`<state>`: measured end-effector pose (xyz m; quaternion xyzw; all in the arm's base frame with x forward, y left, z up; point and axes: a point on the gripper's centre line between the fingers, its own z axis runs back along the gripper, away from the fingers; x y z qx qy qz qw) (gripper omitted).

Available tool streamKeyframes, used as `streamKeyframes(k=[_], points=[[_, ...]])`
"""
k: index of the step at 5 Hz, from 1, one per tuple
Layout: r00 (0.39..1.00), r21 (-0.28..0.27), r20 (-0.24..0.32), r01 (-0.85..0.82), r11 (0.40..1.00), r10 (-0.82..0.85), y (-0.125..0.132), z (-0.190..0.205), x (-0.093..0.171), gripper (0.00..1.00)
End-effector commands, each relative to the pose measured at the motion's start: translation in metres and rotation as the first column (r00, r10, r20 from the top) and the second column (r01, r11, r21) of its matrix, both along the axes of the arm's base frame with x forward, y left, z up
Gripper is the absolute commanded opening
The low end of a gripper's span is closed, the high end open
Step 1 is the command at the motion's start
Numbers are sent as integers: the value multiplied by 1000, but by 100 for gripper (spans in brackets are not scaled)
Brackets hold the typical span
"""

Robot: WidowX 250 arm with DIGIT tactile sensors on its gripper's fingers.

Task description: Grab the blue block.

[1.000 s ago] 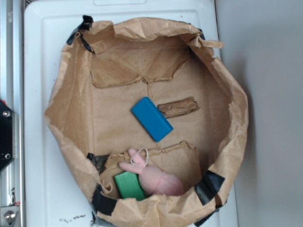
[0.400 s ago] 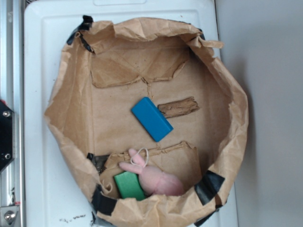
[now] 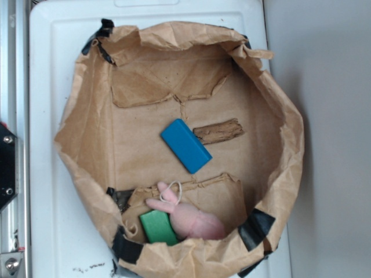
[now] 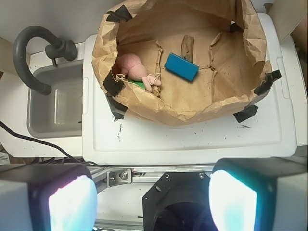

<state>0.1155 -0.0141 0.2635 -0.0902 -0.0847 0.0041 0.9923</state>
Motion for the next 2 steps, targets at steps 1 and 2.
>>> streamKeyframes(k=[1, 2], points=[[990, -34, 4, 141, 989, -141, 7, -20, 8, 100], [985, -34, -27, 172, 985, -173, 12, -37, 28, 100]])
